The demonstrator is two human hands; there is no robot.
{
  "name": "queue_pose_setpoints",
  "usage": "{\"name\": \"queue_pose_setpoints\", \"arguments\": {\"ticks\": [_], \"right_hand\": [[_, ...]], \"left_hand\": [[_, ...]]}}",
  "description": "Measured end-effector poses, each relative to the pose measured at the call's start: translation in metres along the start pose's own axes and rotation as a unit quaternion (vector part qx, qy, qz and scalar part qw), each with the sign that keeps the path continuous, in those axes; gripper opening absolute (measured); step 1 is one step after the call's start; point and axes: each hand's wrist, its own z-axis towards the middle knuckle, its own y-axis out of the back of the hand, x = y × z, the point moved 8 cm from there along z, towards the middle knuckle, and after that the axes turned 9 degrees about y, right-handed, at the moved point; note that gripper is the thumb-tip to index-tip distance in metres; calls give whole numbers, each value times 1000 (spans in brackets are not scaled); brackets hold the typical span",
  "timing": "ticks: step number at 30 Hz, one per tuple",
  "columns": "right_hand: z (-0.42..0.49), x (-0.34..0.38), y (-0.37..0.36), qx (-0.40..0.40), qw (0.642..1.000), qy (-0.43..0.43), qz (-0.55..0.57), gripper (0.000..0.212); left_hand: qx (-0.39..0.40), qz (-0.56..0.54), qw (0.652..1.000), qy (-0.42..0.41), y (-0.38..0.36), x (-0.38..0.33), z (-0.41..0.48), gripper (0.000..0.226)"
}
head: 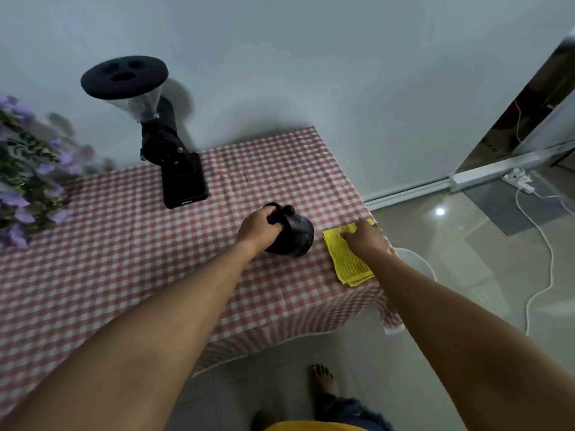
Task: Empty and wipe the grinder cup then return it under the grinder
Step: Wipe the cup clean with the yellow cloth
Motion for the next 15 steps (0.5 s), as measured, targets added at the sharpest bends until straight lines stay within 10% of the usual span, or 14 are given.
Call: {"name": "queue_pose_setpoints", "arguments": {"ticks": [15], "right_hand": [[0,-50,-2,-39,994,-100,9,62]], "left_hand": [[-33,-85,993,74,4,3,3,52]]}}
